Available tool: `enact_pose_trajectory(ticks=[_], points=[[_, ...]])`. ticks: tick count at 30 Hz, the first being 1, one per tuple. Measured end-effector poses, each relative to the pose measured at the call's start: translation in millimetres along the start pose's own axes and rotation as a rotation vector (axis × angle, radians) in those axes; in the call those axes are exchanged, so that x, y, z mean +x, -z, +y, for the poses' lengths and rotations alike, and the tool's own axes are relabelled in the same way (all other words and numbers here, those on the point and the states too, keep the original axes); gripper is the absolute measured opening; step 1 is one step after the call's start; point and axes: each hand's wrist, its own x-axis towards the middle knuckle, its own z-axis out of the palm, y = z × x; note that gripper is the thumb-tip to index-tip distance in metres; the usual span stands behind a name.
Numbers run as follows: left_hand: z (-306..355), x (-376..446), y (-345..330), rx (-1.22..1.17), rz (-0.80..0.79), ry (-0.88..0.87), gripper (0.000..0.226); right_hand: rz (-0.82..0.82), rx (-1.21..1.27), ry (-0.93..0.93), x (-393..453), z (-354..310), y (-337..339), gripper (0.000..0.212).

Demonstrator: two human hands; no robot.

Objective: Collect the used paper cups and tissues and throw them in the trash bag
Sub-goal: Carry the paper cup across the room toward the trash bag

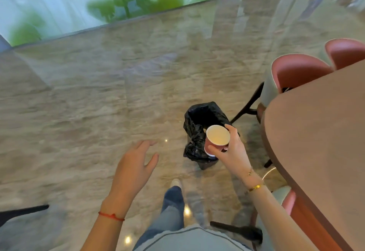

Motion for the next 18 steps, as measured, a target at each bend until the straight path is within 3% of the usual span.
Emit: enact_pose_trajectory(ticks=[10,18], points=[[-32.5,189.1,-11.5,-0.008,-0.094,-0.072,0.035,0.051,-0.028,-0.199,157.8,26.8,-49.3,0.08],[-38.8,278.4,-36.4,0.013,-0.215,-0.124,0.035,0.066,-0.022,-0.428,231.5,73.9,-78.8,0.08]])
